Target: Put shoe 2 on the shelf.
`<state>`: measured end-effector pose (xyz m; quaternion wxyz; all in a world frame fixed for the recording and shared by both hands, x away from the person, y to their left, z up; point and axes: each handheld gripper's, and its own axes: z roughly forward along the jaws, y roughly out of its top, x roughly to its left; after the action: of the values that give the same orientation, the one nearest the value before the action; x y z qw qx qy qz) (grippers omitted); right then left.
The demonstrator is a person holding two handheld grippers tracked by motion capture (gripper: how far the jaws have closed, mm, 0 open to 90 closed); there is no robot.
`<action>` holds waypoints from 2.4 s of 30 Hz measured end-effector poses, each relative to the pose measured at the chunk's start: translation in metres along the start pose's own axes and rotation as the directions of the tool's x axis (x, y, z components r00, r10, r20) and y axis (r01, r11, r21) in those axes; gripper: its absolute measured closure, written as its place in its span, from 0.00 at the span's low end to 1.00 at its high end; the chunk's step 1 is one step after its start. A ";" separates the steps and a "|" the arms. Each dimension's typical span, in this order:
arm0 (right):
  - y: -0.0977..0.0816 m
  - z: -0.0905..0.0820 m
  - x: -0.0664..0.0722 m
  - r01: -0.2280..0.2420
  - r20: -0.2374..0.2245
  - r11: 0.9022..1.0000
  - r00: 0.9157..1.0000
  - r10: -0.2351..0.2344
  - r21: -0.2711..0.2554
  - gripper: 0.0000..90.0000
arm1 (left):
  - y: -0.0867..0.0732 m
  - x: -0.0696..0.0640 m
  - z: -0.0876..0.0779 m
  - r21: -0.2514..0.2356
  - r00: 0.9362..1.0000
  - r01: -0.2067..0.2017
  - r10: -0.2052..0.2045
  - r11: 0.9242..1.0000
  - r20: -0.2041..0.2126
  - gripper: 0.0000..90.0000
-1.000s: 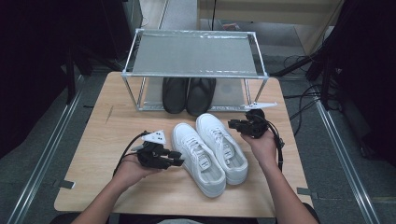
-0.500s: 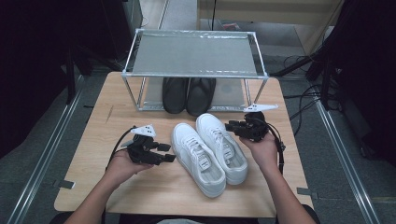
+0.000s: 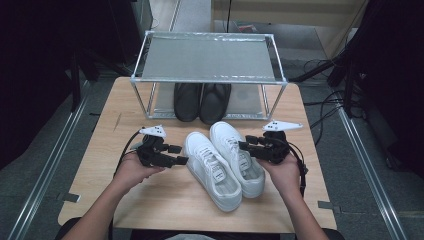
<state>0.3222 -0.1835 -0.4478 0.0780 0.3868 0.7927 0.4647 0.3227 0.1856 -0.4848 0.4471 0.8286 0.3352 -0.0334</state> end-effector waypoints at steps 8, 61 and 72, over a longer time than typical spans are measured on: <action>-0.014 -0.009 0.020 -0.004 0.005 1.000 1.000 0.004 0.003 0.61 | 0.008 0.011 0.000 -0.041 0.999 0.046 -0.045 0.998 0.025 0.43; -0.040 0.031 0.070 0.129 0.151 0.986 0.978 -0.144 0.104 0.62 | 0.013 0.013 -0.005 -0.034 1.000 0.015 -0.016 0.999 -0.020 0.44; -0.035 0.029 0.062 0.066 0.105 0.992 0.991 -0.077 0.110 0.81 | 0.013 0.017 -0.009 -0.044 1.000 0.017 -0.018 0.999 -0.026 0.45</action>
<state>0.2739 -0.1308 -0.4769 0.1171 0.3865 0.8242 0.3970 0.3416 0.1963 -0.4758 0.4604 0.8160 0.3489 -0.0191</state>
